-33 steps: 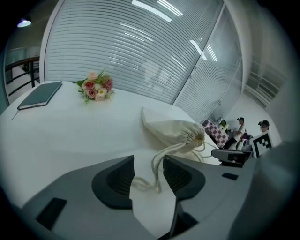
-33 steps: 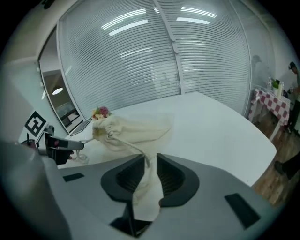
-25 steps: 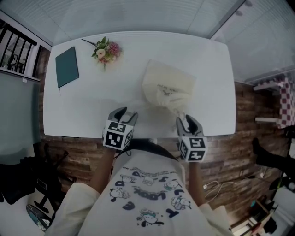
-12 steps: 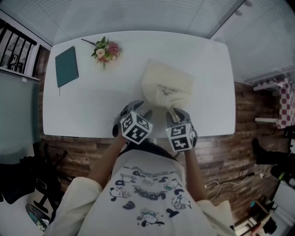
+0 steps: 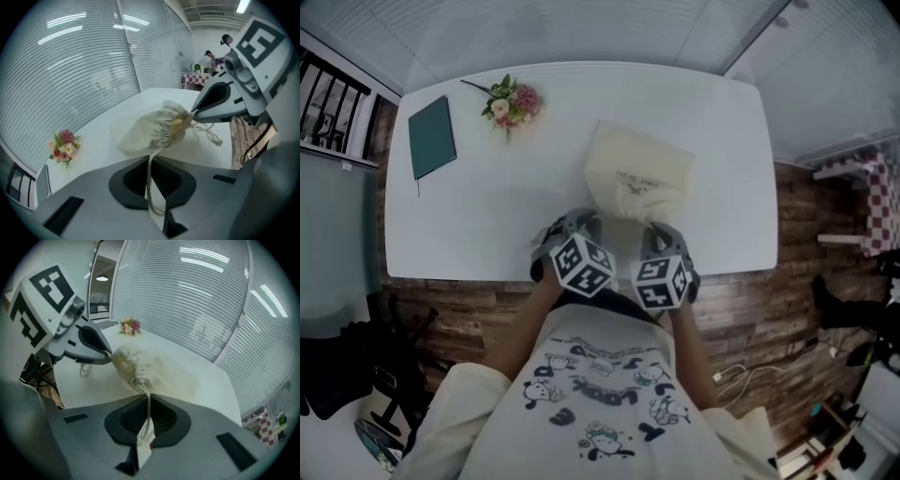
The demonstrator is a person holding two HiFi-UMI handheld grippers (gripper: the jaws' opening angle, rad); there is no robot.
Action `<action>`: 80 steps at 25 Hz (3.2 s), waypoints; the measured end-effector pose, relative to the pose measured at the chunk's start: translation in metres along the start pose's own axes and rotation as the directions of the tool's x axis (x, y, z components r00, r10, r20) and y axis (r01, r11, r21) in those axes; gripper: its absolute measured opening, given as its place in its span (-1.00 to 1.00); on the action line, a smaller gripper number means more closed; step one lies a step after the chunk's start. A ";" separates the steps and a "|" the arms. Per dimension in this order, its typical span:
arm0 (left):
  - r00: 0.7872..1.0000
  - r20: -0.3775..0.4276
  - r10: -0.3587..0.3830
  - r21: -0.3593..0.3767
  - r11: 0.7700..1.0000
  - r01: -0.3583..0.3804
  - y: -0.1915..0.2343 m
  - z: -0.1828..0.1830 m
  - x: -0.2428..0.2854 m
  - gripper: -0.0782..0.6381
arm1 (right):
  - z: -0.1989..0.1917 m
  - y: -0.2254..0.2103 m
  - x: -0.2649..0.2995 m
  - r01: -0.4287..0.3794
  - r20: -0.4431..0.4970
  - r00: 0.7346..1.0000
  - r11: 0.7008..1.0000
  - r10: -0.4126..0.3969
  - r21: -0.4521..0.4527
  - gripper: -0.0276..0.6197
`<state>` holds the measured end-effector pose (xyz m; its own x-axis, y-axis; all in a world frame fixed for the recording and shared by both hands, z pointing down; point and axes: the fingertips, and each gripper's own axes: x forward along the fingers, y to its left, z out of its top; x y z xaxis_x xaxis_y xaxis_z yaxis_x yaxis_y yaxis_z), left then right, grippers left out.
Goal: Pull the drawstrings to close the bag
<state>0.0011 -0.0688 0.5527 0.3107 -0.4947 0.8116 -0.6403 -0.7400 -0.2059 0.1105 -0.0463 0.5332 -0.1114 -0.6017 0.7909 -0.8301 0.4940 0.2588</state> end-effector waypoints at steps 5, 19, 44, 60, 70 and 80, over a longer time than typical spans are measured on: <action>1.000 -0.016 0.017 -0.128 0.992 -0.019 0.003 -0.005 -0.003 -0.65 | -0.011 -0.005 -0.001 0.031 -0.023 0.999 0.996 -0.029 0.082 -0.87; 0.997 -0.062 -0.038 -0.388 0.922 0.011 0.015 -0.037 -0.001 -0.65 | -0.031 -0.028 -0.001 0.086 -0.050 0.996 0.968 -0.076 0.236 -0.87; 0.955 0.297 -0.022 -0.345 0.930 0.129 0.022 0.034 -0.081 -0.25 | 0.027 -0.057 -0.084 -0.006 0.306 0.942 0.905 -0.137 0.425 -0.60; 0.663 0.693 0.283 -0.384 0.923 0.008 0.061 0.166 -0.187 -0.45 | 0.151 -0.085 -0.176 0.047 0.676 0.646 0.902 -0.356 0.429 -0.66; 0.620 0.711 0.331 -0.392 0.919 -0.041 0.066 0.167 -0.201 -0.48 | 0.149 -0.085 -0.187 0.047 0.676 0.627 0.885 -0.387 0.464 -0.71; 0.626 0.708 0.328 -0.393 0.919 -0.037 0.060 0.167 -0.201 -0.48 | 0.140 -0.088 -0.188 0.063 0.649 0.640 0.869 -0.412 0.490 -0.73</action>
<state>0.0170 -0.0899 0.2859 0.4818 -0.8747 0.0535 -0.8758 -0.4827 -0.0048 0.1277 -0.0643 0.2846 -0.0838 -0.9957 0.0399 -0.9965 0.0839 0.0026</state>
